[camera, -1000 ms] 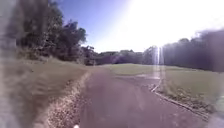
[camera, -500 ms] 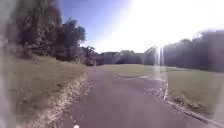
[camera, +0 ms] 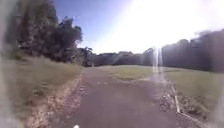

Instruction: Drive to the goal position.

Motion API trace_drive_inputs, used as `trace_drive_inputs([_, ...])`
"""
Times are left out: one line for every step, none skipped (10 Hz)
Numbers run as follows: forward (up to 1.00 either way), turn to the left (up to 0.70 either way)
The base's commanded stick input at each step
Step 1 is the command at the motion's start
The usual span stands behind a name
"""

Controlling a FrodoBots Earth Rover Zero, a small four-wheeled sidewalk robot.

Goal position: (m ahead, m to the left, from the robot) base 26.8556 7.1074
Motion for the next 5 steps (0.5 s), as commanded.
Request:
trace_drive_inputs([1.0,0.0])
trace_drive_inputs([1.0,0.0])
trace_drive_inputs([1.0,0.29])
trace_drive_inputs([1.0,0.35])
trace_drive_inputs([1.0,0.3])
